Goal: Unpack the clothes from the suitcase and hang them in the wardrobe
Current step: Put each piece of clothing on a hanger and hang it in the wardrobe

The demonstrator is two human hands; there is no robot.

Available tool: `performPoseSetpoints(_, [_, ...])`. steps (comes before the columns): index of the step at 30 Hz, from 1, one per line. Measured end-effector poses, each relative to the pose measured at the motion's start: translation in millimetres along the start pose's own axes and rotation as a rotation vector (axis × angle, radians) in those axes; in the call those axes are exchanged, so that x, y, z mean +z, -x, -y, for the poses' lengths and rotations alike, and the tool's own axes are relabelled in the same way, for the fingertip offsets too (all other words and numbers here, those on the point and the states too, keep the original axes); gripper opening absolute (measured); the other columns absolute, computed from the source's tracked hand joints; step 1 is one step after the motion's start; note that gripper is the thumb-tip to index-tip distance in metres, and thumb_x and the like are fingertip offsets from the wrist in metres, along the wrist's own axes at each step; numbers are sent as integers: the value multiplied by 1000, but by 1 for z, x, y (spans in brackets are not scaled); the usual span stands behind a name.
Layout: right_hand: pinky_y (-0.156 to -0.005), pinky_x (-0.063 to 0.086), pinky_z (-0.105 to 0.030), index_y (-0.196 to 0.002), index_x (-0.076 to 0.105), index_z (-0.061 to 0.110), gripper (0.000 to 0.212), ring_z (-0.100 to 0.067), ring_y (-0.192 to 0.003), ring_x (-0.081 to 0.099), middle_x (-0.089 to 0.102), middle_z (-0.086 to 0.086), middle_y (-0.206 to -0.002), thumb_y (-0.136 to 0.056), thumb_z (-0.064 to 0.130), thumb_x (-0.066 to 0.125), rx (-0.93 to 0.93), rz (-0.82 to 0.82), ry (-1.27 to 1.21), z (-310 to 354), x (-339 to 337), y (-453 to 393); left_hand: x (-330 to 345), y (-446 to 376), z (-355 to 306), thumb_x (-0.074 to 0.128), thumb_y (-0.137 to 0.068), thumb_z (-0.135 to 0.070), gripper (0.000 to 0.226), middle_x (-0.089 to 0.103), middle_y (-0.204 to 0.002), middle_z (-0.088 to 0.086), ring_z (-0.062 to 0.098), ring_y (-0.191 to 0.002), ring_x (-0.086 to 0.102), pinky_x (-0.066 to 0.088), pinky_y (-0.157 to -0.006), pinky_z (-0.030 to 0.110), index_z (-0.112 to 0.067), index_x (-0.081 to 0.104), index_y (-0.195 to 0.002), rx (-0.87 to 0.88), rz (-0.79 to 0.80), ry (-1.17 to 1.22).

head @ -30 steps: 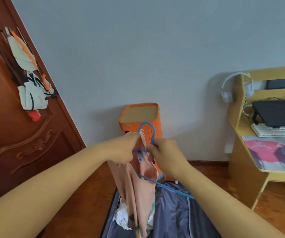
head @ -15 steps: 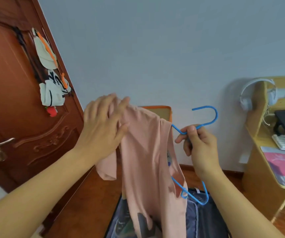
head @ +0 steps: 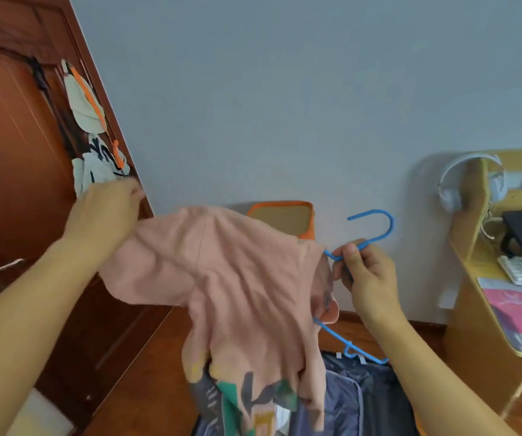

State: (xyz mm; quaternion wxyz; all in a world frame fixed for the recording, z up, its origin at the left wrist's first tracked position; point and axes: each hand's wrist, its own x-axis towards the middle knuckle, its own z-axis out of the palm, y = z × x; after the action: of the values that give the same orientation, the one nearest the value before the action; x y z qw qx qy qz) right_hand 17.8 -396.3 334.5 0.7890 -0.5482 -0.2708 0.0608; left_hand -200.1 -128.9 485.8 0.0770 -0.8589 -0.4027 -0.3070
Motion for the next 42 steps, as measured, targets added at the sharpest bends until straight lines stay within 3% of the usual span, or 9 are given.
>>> performPoseSetpoints(3, [-50,34,-22,-75,61,-2,34,-10,-48,40,60,-3,-56,-104,11,48,-64,139,142,11,10,-12,-12,20,-46,40,-107,-35,36,65,-114,9,33,-110,56,45,-88,43,-17,69,-118,325,-167,156])
performPoseSetpoints(7, [-56,38,-22,-71,64,8,32,-7,-51,46,61,5,-57,-101,15,54,-171,367,370,34,19,-23,7,60,-117,16,-103,-57,53,64,-118,-5,23,-115,60,50,-87,39,-35,60,-123,677,316,-58])
performPoseSetpoints(13, [-54,40,-28,-71,60,10,30,-11,-52,47,57,4,-57,-97,23,63,-179,561,623,36,11,-36,54,71,-107,25,-93,-69,59,51,-66,-4,27,-66,50,47,-62,42,-19,55,-80,606,291,302])
performPoseSetpoints(20, [-72,50,-36,-95,70,18,16,-14,-76,62,69,8,-79,-96,32,64,-189,484,650,23,15,-39,63,74,-110,40,-99,-58,40,50,-61,-5,26,-66,50,45,-61,38,-34,50,-68,507,367,354])
performPoseSetpoints(25, [-69,46,-34,-87,63,14,17,-16,-75,56,61,3,-80,-95,23,51,-401,-69,524,1,8,6,61,55,-92,49,-104,-40,43,48,-57,-1,15,-59,47,34,-56,30,-19,46,-67,402,313,415])
performPoseSetpoints(31, [-97,44,-20,-128,56,38,51,0,-113,54,60,22,-119,-84,13,63,-77,654,565,-70,21,51,42,48,-78,52,-104,-37,31,56,-68,6,19,-67,49,41,-66,31,-16,63,-84,416,312,483])
performPoseSetpoints(34, [-94,44,-42,-88,61,19,12,-18,-95,54,61,0,-89,-81,28,63,-5,796,679,-82,26,48,31,42,-65,54,-104,-34,22,60,-73,-2,14,-69,53,43,-69,28,-23,65,-89,416,253,542])
performPoseSetpoints(38, [-121,12,-37,-103,63,23,24,-13,-113,55,62,8,-105,-79,25,63,-405,810,1150,-90,-32,10,28,23,2,46,-104,-51,34,71,-88,-12,10,-80,66,51,-76,31,-28,72,-102,423,153,408])
performPoseSetpoints(42, [-110,38,-51,-103,67,14,47,-25,-116,57,65,-2,-113,-67,1,39,-667,680,1254,-55,-60,-50,49,43,56,40,-102,-46,47,77,-91,-4,22,-77,75,57,-57,34,-17,78,-103,707,98,-12])
